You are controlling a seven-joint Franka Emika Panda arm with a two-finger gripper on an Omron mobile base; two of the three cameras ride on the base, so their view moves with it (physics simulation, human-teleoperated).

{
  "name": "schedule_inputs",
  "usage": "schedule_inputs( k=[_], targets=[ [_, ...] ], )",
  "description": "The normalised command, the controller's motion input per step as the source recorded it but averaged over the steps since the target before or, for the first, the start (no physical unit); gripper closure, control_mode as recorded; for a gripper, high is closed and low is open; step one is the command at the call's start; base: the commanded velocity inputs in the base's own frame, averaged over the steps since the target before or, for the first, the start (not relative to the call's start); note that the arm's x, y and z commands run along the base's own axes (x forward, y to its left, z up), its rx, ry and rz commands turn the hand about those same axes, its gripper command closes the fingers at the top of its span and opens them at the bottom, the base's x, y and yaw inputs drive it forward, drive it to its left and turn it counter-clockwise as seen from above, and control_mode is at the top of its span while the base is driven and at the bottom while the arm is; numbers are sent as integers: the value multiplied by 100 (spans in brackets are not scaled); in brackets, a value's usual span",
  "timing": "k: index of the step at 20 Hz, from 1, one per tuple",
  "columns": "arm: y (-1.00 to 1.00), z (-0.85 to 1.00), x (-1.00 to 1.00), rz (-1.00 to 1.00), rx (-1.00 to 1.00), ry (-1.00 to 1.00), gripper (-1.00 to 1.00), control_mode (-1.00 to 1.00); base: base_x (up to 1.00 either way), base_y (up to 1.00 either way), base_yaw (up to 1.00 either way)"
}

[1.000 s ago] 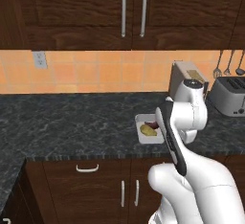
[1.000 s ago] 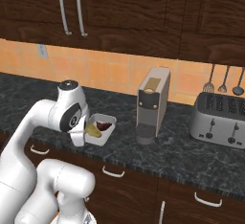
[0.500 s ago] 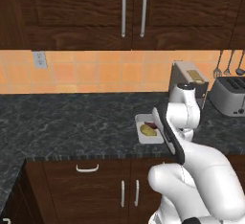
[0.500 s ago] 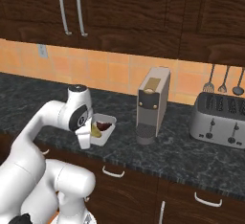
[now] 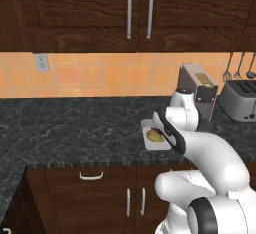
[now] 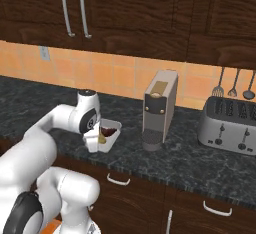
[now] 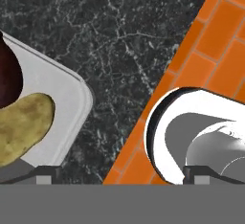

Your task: Take the meat container that has the fish and place it on the second highest rack of the freezer. Then take the vegetable container that has the potatos and place it on the highest rack of the freezer.

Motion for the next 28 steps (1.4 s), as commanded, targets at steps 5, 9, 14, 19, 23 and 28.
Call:
schedule_inputs(
  k=[5,9,14,19,23,28],
  targets=[
    [-12,-32,14,0,0,0,-100,-100,0,0,0],
    [-2,-35,21,0,0,0,-100,-100,0,0,0],
    [0,-22,31,0,0,0,-100,-100,0,0,0],
    [5,-21,28,0,0,0,-100,-100,0,0,0],
    [12,-15,20,0,0,0,100,-100,0,0,0],
    [2,0,3,-1,0,0,100,-100,0,0,0]
  ],
)
